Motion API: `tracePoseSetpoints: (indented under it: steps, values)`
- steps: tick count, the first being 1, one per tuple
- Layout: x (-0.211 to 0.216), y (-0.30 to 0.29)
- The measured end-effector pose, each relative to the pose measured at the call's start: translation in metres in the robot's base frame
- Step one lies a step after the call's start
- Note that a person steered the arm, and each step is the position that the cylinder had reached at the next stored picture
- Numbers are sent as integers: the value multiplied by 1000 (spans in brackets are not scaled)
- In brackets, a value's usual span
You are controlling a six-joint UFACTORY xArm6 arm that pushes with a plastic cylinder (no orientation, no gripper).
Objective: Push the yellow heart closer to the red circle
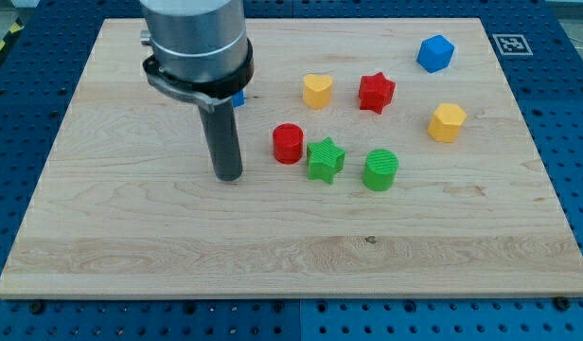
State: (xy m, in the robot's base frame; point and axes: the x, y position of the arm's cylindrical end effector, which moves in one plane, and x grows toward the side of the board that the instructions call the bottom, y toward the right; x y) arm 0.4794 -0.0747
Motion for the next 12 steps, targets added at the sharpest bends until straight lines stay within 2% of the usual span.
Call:
tracePoseSetpoints:
  steps: [2, 4, 6, 8, 10, 12]
  values:
    - [-15, 94]
    - [-32, 39]
    - [-106, 50]
    - [-130, 66]
    - [-175, 91]
    - [-168, 88]
